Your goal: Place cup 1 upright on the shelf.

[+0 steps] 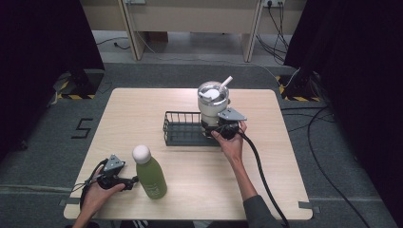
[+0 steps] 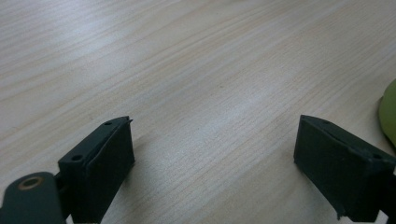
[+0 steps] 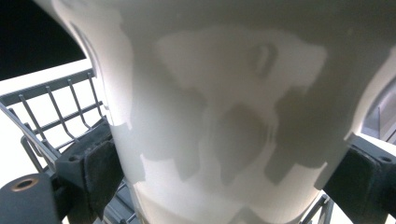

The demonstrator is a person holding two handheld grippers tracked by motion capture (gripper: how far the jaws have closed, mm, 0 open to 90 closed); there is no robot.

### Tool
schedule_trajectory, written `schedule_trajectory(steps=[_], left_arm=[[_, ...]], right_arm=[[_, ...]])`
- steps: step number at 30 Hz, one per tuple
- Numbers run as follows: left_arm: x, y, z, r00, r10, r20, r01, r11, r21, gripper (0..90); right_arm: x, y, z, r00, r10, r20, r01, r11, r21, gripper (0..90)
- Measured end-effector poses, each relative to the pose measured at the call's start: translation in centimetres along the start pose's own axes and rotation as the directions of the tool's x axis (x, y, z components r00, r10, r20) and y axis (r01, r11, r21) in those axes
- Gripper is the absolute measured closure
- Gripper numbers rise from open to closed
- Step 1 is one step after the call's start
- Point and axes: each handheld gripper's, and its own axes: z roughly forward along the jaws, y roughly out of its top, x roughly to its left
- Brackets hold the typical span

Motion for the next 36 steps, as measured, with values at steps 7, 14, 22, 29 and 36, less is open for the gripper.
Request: schedule_trajectory(steps=[7, 14, 22, 29, 36], left_arm=[[0.0, 0.0, 0.0, 1.0, 0.0, 0.0, 0.0, 1.0, 0.0, 11.3], [0.0, 0.0, 0.0, 1.0, 0.0, 0.0, 0.0, 1.0, 0.0, 11.3], [0.0, 0.0, 0.0, 1.0, -0.001, 0.0, 0.001, 1.0, 0.0, 11.3], [0.0, 0.0, 0.0, 1.0, 0.0, 0.0, 0.0, 1.0, 0.0, 11.3], [0.0, 0.0, 0.0, 1.0, 0.001, 0.0, -0.001, 1.0, 0.001, 11.3]], right_arm=[[-0.1, 0.1, -0.2, 1.0, 0.001, -0.005, -0.001, 1.0, 0.007, 9.9], [0.1, 0.2, -0.4, 1.0, 0.003, 0.008, -0.003, 1.0, 0.005, 9.8], [0.2, -0.2, -0.6, 0.9997, 0.017, 0.017, -0.016, 1.0, -0.023, 10.0], [0.3, -0.3, -1.0, 0.9994, 0.03, 0.015, -0.03, 0.999, -0.028, 10.4], [0.2, -0.3, -1.8, 0.9994, 0.033, 0.013, -0.033, 0.999, -0.029, 12.5]])
